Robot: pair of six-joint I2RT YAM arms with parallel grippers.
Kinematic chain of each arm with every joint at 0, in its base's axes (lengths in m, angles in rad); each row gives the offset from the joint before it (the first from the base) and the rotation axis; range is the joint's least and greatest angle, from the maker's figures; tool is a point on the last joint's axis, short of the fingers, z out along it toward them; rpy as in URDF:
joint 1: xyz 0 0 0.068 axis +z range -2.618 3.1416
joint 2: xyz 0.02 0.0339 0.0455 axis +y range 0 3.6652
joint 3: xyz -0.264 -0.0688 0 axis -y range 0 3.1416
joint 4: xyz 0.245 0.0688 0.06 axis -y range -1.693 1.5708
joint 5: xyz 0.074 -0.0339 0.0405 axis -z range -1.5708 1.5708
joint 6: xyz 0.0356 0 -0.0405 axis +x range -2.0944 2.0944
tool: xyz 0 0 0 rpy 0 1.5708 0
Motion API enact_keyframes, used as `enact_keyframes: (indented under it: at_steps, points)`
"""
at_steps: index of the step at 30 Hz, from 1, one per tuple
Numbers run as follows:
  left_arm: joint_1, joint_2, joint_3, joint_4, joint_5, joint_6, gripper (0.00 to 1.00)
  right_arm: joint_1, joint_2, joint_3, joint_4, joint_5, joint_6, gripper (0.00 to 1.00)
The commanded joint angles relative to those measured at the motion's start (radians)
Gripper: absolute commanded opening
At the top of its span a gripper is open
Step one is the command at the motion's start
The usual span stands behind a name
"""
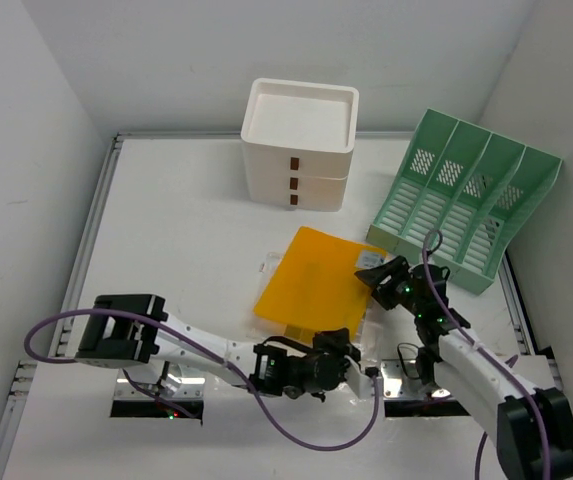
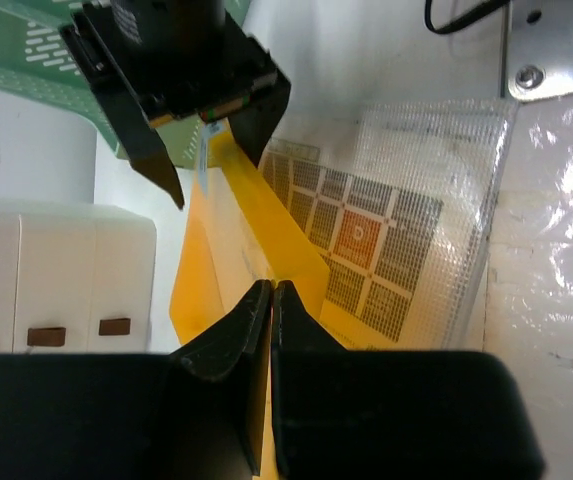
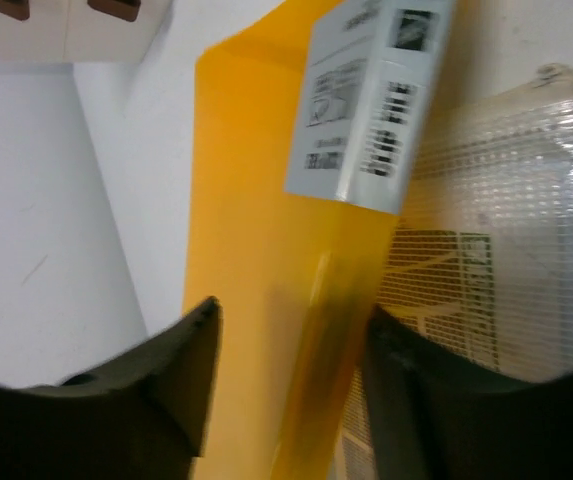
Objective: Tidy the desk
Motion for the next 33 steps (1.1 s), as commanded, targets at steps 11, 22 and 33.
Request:
enact_keyframes:
  at_steps: [11, 22, 33]
  points:
    - [0.002, -0.021, 0.079, -0.047, 0.041, -0.097, 0.0, 0.094, 0.131, -0.094, 0.267, -0.017, 0.067, 0.0]
    - [0.013, -0.209, 0.078, -0.392, 0.342, -0.163, 0.99, 0.102, -0.058, 0.137, -0.061, 0.024, -0.361, 0.0]
    - [0.307, -0.433, 0.152, -0.59, 0.469, -0.223, 0.99, 0.111, -0.109, 0.51, -0.332, -0.037, -0.812, 0.0]
